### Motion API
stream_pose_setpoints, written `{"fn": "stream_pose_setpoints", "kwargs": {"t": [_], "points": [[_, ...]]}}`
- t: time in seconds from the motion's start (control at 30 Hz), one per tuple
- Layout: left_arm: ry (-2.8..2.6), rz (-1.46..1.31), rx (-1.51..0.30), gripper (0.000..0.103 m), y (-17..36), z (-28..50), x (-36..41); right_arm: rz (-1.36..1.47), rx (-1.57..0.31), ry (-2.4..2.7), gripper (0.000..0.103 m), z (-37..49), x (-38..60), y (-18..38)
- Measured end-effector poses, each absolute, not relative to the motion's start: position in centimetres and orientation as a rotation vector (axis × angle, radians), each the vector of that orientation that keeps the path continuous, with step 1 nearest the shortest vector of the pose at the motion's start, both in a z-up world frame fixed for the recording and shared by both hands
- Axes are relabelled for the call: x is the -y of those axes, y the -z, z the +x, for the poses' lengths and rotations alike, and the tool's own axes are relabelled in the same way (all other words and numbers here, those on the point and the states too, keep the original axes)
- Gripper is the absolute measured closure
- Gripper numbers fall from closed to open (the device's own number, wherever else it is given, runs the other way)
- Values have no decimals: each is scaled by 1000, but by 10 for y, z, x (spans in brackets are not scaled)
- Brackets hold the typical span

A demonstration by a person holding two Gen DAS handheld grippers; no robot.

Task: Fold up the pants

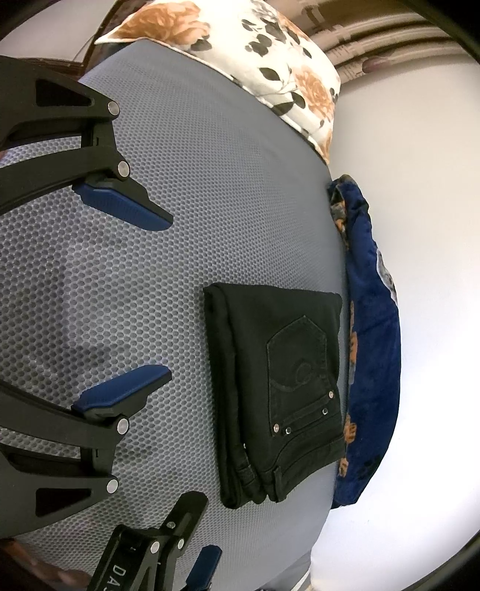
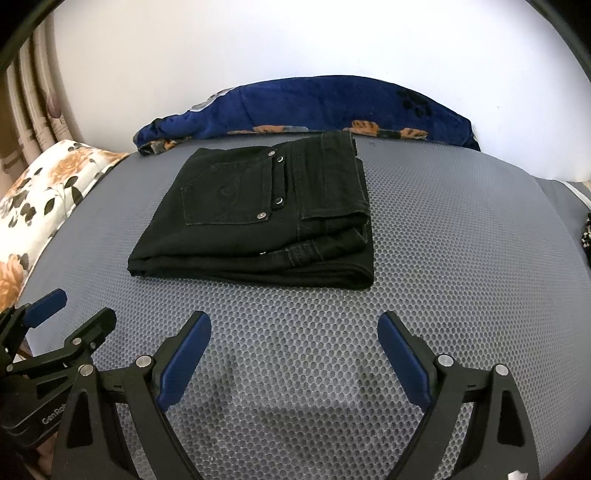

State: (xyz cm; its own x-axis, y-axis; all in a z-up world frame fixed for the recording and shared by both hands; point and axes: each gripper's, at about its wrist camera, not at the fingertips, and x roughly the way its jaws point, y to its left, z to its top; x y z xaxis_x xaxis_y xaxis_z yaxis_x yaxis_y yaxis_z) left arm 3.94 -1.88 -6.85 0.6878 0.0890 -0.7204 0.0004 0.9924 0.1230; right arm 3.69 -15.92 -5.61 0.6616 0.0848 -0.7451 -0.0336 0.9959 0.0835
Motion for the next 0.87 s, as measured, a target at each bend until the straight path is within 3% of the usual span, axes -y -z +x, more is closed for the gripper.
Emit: {"fn": "stream_pose_setpoints", "kwargs": {"t": [0.87], "points": [[-29, 107, -824, 25, 70, 36, 23, 79, -861, -59, 13, 37, 160, 60]]}}
